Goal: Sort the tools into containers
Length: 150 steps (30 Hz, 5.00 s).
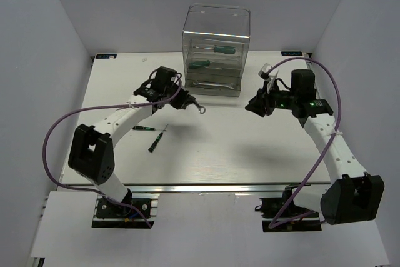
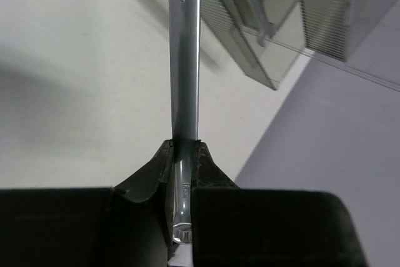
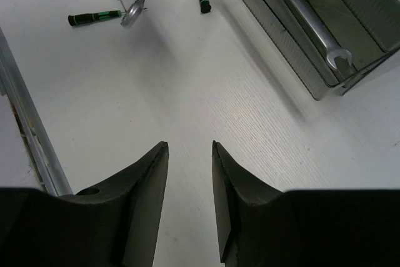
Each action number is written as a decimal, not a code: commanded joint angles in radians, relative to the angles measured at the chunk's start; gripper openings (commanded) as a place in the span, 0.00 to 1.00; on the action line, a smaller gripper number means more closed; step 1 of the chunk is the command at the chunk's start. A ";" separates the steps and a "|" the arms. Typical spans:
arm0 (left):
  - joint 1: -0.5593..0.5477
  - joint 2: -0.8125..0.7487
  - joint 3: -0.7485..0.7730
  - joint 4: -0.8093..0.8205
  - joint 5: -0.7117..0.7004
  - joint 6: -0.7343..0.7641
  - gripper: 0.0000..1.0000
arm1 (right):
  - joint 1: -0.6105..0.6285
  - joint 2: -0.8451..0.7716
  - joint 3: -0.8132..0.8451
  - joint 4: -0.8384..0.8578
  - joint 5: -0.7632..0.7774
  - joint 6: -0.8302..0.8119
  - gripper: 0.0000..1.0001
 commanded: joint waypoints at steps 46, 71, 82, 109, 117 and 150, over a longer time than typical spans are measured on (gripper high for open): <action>-0.132 0.416 0.540 0.173 -0.152 -0.466 0.10 | -0.154 -0.074 -0.031 -0.179 -0.297 -0.335 0.24; -0.115 -0.915 -0.600 0.022 -0.353 0.286 0.82 | 0.367 0.688 0.351 0.357 0.930 -0.197 0.00; -0.115 -0.888 -0.677 0.096 -0.328 0.277 0.82 | 0.369 0.780 0.417 0.532 0.929 -0.198 0.00; -0.115 -0.631 -0.694 0.480 -0.235 0.297 0.72 | 0.318 0.970 0.732 0.309 0.745 -0.267 0.00; -0.115 -0.203 -0.561 0.864 -0.279 0.194 0.21 | 0.248 0.640 0.418 0.159 0.280 -0.284 0.38; -0.080 0.879 0.296 1.277 -0.304 -0.107 0.45 | -0.185 0.013 -0.245 0.339 -0.101 0.009 0.02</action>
